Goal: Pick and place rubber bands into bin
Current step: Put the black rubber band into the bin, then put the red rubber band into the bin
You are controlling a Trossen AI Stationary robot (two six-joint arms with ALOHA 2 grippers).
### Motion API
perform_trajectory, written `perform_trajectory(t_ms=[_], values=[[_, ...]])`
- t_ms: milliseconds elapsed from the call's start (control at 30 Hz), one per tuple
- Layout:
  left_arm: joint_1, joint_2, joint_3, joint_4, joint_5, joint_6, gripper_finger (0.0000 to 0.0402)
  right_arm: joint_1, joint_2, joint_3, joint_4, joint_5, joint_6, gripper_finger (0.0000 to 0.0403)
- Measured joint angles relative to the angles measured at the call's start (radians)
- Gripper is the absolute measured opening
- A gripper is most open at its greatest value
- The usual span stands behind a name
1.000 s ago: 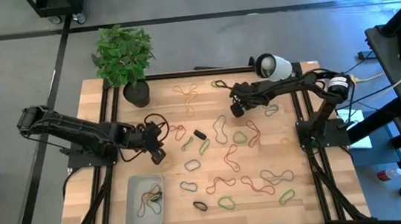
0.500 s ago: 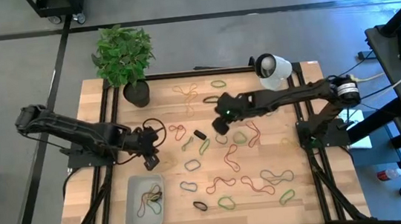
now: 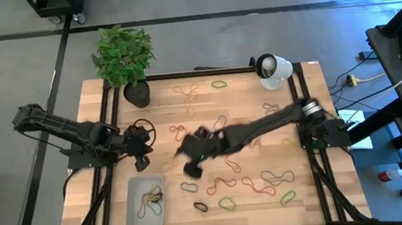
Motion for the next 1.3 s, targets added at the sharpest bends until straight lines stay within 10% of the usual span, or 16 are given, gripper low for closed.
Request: perform_trajectory(t_ms=[433, 1300], values=[[-0.022, 0.001, 0.0, 0.002, -0.01, -0.025, 0.0002, 0.071, 0.482, 0.59, 0.041, -0.1, -0.186, 0.0031], [-0.032, 0.001, 0.0, 0.004, -0.009, -0.035, 0.0002, 0.032, 0.481, 0.571, 0.052, -0.198, -0.106, 0.0225]])
